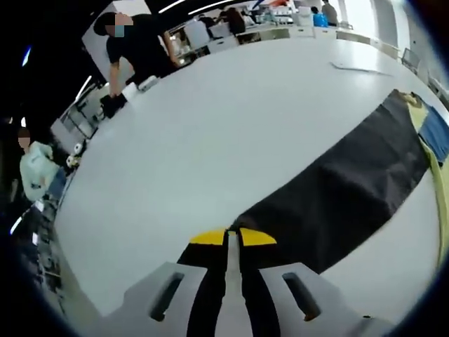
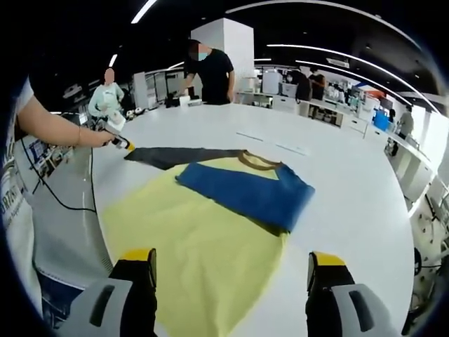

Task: Fold the garment on the visible template until the final outline fits inside the template.

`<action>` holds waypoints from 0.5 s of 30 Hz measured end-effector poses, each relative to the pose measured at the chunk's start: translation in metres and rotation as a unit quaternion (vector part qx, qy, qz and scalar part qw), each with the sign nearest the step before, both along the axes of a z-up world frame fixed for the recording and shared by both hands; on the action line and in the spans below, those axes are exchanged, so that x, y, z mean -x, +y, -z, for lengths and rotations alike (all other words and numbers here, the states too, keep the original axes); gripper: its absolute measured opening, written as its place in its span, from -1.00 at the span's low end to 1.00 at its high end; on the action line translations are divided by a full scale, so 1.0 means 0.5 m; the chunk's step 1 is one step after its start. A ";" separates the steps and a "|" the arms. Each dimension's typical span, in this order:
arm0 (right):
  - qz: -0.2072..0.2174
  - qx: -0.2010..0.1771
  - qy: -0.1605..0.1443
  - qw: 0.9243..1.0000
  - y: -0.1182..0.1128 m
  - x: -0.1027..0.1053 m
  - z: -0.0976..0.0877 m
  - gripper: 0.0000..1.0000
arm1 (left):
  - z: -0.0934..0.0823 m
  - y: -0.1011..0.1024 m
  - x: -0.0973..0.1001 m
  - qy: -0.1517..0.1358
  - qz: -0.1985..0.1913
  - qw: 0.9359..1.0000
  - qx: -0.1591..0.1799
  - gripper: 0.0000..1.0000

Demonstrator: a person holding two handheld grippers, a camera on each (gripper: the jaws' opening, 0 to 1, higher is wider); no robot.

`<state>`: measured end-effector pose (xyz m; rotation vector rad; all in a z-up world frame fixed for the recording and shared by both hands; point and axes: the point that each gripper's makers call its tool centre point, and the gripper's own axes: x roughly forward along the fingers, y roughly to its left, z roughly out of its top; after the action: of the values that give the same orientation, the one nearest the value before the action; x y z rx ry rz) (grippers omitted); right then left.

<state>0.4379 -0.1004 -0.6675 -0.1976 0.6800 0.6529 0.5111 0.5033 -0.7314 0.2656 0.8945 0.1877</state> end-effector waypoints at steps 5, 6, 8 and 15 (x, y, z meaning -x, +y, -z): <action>-0.003 -0.002 -0.001 1.000 0.002 0.000 0.002 0.75 | -0.011 -0.011 0.001 -0.032 -0.005 0.999 0.035 -0.71; -0.003 -0.004 -0.001 1.000 0.003 0.000 0.001 0.76 | -0.013 -0.014 0.001 -0.040 -0.009 0.998 0.044 -0.63; -0.003 -0.004 -0.002 1.000 0.003 0.000 0.002 0.76 | -0.022 -0.031 -0.008 -0.070 -0.003 0.994 0.080 -0.53; -0.003 -0.006 -0.003 1.000 0.003 0.002 0.006 0.78 | -0.025 -0.048 0.009 -0.093 -0.009 0.988 0.120 -0.26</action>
<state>0.4368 -0.0988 -0.6704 -0.1901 0.6688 0.6616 0.5064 0.4794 -0.7187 0.0147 0.7252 0.1169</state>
